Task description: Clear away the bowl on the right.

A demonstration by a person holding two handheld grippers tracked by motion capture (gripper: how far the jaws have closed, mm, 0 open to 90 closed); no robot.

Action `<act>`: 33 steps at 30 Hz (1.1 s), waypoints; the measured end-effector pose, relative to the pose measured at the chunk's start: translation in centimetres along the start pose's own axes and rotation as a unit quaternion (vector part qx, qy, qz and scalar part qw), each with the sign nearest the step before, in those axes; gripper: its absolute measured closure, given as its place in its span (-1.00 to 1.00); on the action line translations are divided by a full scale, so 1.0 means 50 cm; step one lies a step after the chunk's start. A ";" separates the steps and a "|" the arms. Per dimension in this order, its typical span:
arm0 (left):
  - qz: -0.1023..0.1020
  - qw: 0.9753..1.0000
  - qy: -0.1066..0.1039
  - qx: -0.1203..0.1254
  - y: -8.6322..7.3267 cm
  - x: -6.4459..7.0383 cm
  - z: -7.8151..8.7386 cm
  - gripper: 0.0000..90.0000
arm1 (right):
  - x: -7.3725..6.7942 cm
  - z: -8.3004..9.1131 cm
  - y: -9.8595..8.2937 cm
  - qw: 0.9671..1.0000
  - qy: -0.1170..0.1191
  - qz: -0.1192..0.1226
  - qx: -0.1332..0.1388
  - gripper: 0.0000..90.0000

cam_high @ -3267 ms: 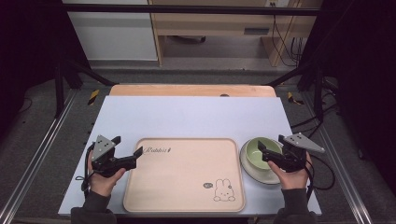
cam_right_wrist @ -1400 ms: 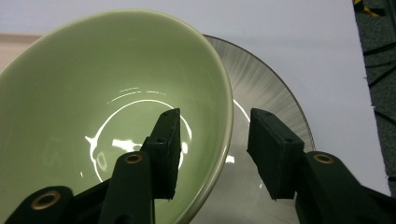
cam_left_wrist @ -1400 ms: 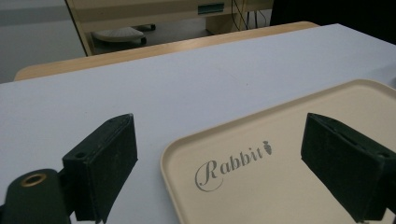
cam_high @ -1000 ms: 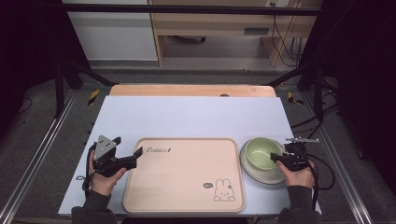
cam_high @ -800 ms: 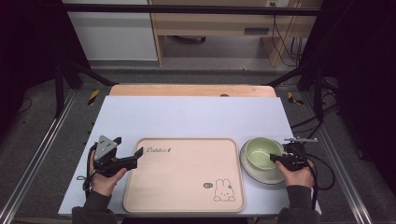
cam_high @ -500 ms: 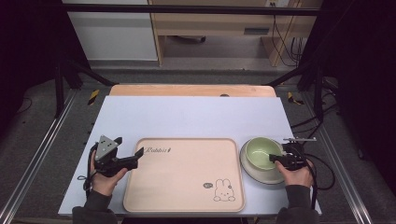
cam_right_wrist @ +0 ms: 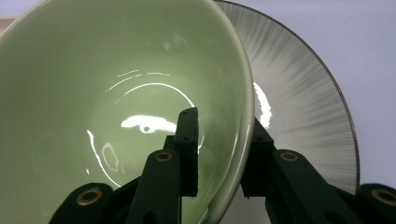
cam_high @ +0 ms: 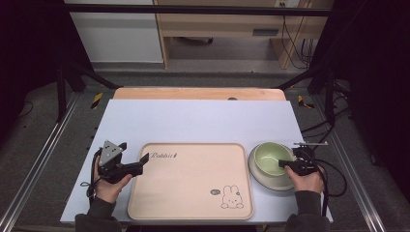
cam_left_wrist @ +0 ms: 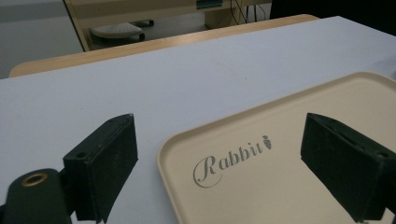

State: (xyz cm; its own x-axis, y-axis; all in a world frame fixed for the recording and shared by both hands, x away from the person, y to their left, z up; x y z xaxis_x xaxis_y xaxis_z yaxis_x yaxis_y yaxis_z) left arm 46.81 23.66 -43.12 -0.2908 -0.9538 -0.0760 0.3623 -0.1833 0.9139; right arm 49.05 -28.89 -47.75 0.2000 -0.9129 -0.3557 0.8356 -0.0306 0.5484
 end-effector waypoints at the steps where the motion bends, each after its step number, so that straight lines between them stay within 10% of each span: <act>1: 0.000 1.000 -0.001 0.000 0.000 0.000 0.000 -0.77 | 0.000 0.000 0.000 1.000 0.000 -0.001 0.000 0.63; 33: 0.003 1.000 -0.001 -0.003 0.000 -0.001 -0.005 -0.76 | 0.004 0.002 0.009 1.000 0.002 -0.015 0.004 0.86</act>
State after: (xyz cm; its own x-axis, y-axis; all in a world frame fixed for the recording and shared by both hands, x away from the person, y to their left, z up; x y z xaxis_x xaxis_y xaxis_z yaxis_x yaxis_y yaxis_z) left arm 47.05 23.63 -43.21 -0.2897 -0.9546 -0.0699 0.3698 -0.1791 0.9117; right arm 49.43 -29.10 -47.49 0.1761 -0.9100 -0.3754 0.8375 -0.0619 0.5429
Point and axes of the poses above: each handheld gripper's, and its own axes: z roughly backward along the jaws, y roughly out of its top, x roughly to its right, the point moved 4 cm from there along -z, roughly forward along the jaws, and after that the axes turned 11 degrees about y, right-handed, at the moved point
